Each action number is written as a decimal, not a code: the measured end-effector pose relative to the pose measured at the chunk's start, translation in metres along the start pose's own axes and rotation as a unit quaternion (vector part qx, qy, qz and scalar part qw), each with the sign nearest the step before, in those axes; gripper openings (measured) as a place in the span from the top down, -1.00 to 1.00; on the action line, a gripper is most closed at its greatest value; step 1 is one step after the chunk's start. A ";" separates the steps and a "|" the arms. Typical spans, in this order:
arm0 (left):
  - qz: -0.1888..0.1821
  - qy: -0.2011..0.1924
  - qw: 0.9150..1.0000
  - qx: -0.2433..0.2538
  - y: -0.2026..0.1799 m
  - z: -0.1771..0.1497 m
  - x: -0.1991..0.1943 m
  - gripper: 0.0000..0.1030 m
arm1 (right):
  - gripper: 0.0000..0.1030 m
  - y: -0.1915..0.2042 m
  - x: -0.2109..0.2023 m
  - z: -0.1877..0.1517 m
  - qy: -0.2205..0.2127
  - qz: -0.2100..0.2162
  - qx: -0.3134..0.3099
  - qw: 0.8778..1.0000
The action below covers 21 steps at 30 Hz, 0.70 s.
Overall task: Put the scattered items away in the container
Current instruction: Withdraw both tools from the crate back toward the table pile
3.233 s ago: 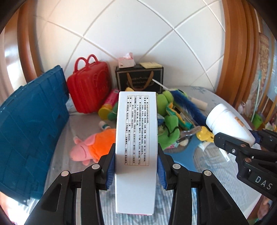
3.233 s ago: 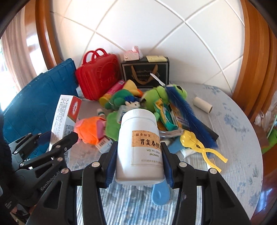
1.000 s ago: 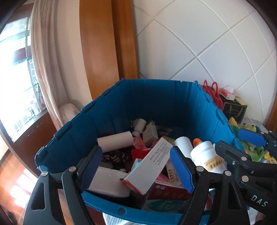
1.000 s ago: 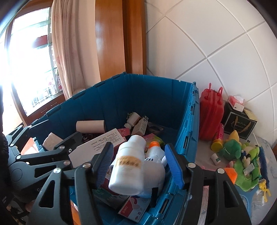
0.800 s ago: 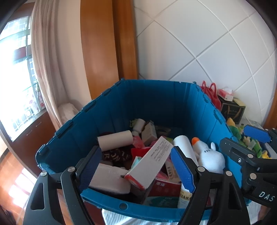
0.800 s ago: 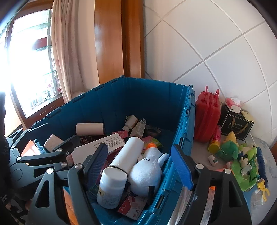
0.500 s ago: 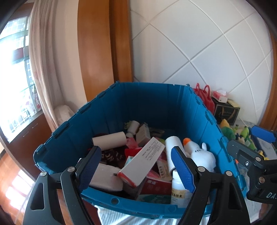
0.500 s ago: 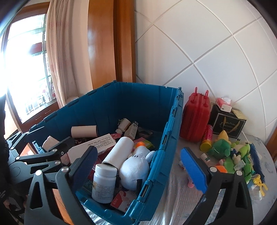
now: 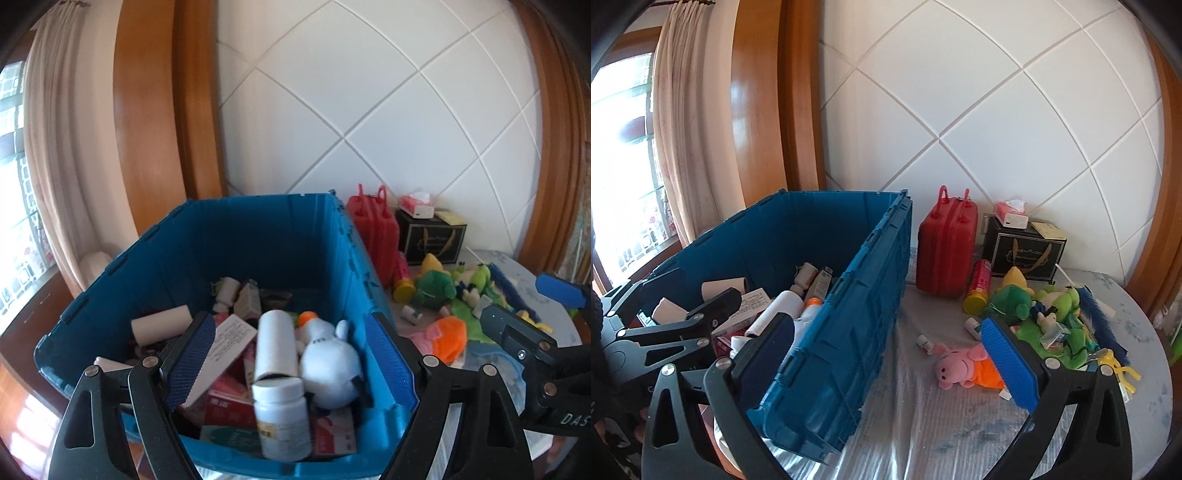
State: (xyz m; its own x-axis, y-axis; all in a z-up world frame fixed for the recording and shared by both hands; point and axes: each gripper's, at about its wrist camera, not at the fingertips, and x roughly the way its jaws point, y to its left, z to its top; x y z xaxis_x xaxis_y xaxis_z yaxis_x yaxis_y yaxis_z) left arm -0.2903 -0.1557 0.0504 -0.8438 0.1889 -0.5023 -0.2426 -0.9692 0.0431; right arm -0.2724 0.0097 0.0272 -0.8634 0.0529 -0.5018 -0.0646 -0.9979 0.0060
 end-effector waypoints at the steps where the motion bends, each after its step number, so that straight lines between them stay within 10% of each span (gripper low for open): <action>1: -0.004 -0.002 1.000 0.005 -0.011 0.002 -0.001 -0.63 | -1.00 -0.008 -0.003 -0.001 0.000 -0.004 0.003 1.000; 21: -0.028 0.043 0.998 0.035 -0.241 -0.019 0.028 -0.64 | -1.00 -0.270 -0.040 -0.059 0.018 -0.066 0.080 0.994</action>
State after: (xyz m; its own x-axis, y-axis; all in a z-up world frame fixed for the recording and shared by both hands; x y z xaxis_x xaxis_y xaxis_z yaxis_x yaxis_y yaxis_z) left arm -0.2467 0.0799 0.0099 -0.7846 0.2246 -0.5780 -0.3234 -0.9435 0.0725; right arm -0.1907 0.2752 -0.0049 -0.8233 0.1785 -0.5388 -0.2574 -0.9634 0.0743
